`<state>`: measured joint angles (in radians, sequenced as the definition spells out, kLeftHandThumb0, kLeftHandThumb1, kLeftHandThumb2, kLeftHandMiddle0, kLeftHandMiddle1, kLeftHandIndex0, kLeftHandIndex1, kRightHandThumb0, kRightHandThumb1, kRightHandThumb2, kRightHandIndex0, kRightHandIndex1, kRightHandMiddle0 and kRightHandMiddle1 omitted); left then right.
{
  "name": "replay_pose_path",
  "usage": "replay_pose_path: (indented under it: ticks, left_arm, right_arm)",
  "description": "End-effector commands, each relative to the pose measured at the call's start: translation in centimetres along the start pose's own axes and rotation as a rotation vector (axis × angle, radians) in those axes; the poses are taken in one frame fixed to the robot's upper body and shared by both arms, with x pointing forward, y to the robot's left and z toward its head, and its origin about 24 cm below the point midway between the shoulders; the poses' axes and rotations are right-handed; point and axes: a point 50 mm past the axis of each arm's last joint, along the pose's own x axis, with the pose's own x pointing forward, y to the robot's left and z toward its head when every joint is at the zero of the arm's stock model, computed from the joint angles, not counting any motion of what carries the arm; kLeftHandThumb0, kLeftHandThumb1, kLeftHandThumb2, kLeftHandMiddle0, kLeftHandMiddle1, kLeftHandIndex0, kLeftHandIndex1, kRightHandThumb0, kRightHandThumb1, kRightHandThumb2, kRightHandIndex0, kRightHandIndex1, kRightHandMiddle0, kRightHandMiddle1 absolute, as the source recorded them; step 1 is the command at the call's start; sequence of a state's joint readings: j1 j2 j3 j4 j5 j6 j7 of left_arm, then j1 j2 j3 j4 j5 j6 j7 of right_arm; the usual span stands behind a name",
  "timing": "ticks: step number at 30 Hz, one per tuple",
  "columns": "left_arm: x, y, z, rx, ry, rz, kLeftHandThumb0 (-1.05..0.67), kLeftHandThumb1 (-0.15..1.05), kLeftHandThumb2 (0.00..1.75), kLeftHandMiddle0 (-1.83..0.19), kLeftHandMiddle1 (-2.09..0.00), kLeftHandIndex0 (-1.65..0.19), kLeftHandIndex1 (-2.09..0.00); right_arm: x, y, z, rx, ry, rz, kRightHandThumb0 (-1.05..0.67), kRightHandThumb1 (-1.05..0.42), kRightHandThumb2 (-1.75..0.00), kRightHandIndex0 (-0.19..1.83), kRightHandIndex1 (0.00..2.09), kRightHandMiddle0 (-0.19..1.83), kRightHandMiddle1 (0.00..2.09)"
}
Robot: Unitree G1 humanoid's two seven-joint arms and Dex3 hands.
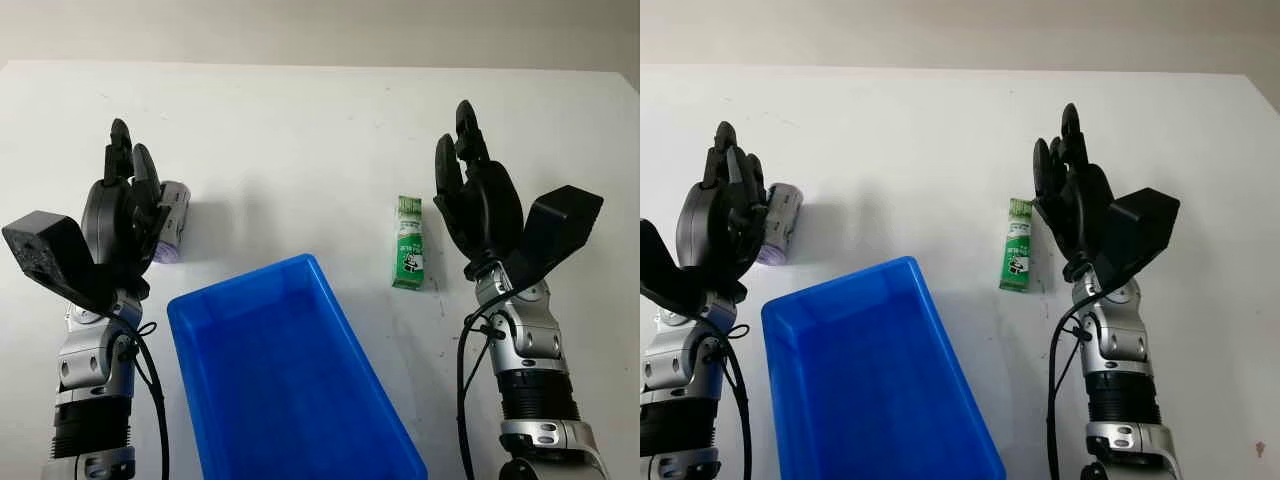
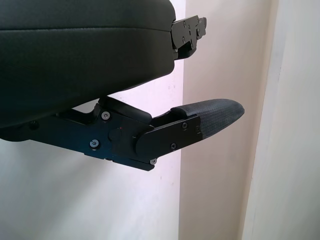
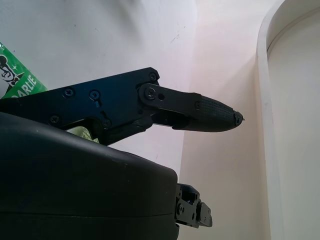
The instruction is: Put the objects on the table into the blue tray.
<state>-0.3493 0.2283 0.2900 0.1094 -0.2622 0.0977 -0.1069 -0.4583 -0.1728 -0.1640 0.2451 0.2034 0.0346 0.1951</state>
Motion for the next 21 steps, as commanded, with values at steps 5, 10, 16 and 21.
replay_pose_path:
  ticks: [5,10,16,21]
  left_arm:
    - [-0.1,0.1,0.6,0.015,-0.018,0.003,-0.77,1.05,0.70,0.19,0.00,0.19,0.00]
    - [-0.1,0.0,0.4,0.003,-0.015,0.004,-0.77,1.05,0.69,0.19,0.00,0.19,0.00]
    - [-0.1,0.0,0.4,0.004,-0.018,-0.006,-0.76,1.05,0.69,0.19,0.00,0.19,0.00]
    - [-0.1,-0.2,0.7,0.005,-0.017,-0.014,-0.76,1.05,0.70,0.19,0.00,0.19,0.00]
  right_arm:
    - [-0.2,-0.2,0.0,0.000,-0.006,0.002,-0.68,-1.05,-0.56,-0.19,0.00,-0.19,0.00]
    - [0.0,-0.6,0.9,-0.040,-0.016,0.025,-0.68,-1.05,-0.57,-0.19,0.00,-0.19,0.00]
    - [1.6,-3.2,6.4,-0.386,-0.127,0.158,-0.66,-1.02,-0.20,-0.17,0.01,-0.17,0.03]
    - [2.7,-4.5,11.2,-0.764,-0.120,0.224,-0.49,-0.80,-0.03,0.20,0.19,0.15,0.18]
